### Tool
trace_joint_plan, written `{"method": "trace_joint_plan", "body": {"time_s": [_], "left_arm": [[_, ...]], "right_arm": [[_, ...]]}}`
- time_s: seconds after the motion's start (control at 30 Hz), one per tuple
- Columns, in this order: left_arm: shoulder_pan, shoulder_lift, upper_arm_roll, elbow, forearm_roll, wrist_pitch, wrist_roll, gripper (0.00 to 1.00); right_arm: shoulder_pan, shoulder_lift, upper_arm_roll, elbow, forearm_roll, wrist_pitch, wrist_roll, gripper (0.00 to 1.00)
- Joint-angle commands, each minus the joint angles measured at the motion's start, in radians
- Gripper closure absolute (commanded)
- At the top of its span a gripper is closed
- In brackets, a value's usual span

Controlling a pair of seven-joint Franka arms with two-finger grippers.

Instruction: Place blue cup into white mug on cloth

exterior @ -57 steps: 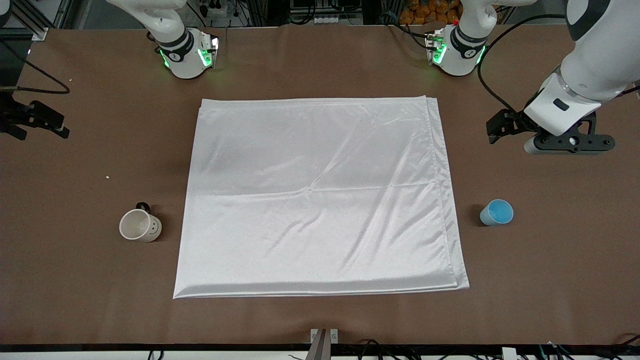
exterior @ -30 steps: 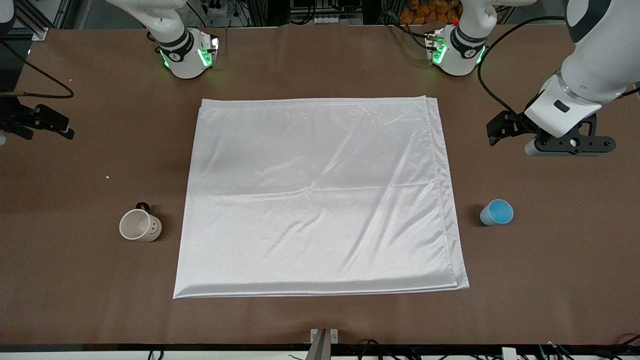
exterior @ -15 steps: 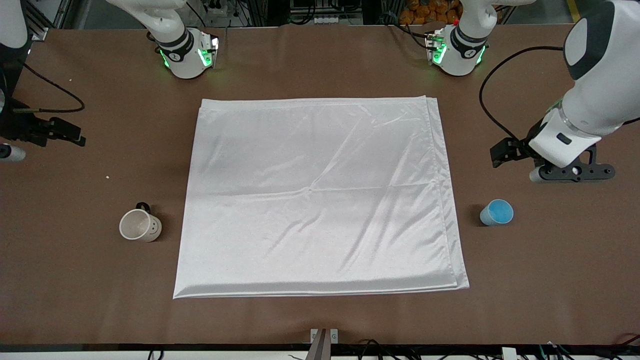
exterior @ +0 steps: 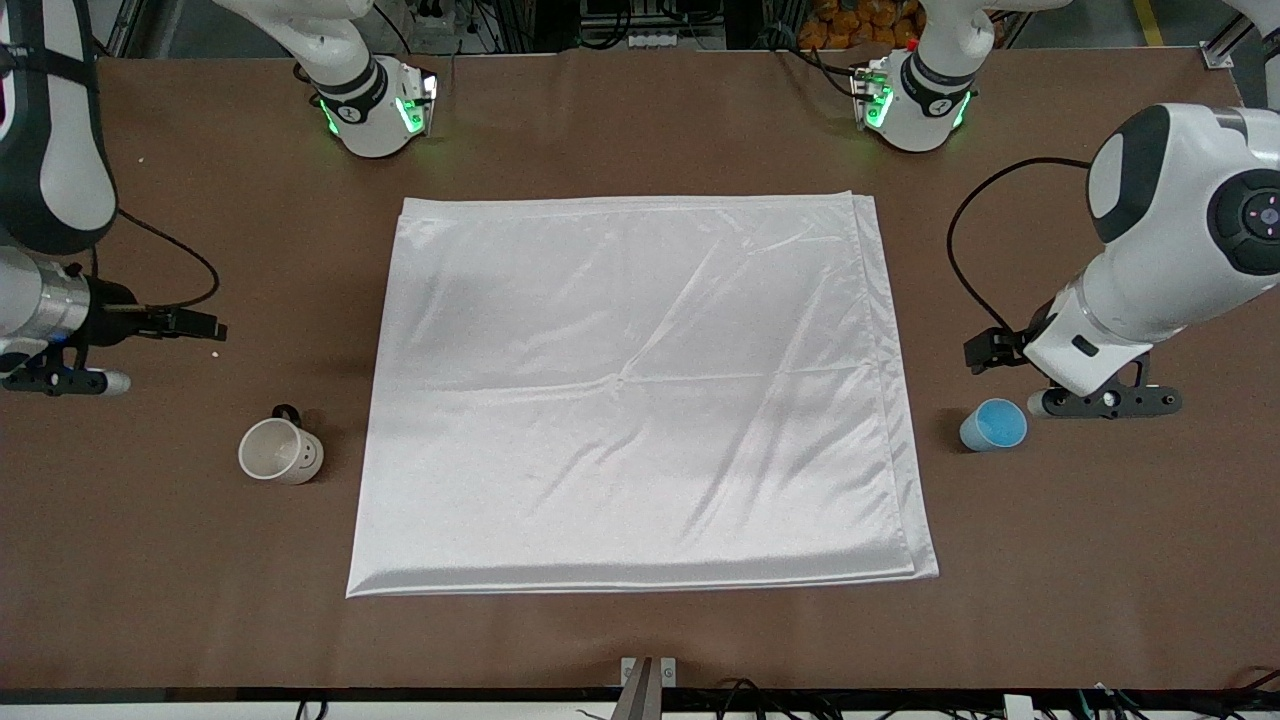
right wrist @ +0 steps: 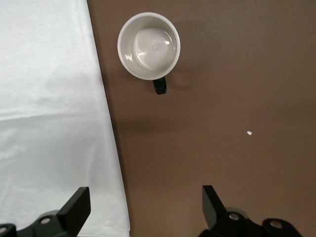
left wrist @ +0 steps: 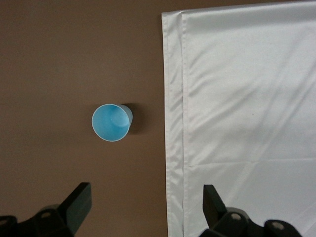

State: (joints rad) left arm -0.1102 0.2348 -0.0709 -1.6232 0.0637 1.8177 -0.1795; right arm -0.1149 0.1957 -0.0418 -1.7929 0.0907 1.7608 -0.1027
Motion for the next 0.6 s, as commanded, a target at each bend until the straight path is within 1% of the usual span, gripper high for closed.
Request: {"method": "trace_joint_plan", "body": {"time_s": [0.0, 0.2, 0.4, 0.57], "left_arm": [[0.006, 0.031, -0.004, 0.009, 0.025, 0.021, 0.015, 0.0], [0.004, 0.06, -0.004, 0.005, 0.025, 0.047, 0.015, 0.0], [0.006, 0.073, -0.003, -0.05, 0.025, 0.144, 0.015, 0.0], [0.012, 0.095, -0.003, -0.078, 0.027, 0.204, 0.017, 0.0]], "right_arm": [[-0.009, 0.068, 0.01, 0.015, 0.023, 0.02, 0.009, 0.0], [0.015, 0.128, 0.011, 0.017, 0.021, 0.052, 0.008, 0.0], [0.057, 0.192, 0.01, 0.015, -0.008, 0.127, 0.006, 0.0], [0.078, 0.232, 0.011, 0.017, -0.012, 0.175, 0.006, 0.0]]}}
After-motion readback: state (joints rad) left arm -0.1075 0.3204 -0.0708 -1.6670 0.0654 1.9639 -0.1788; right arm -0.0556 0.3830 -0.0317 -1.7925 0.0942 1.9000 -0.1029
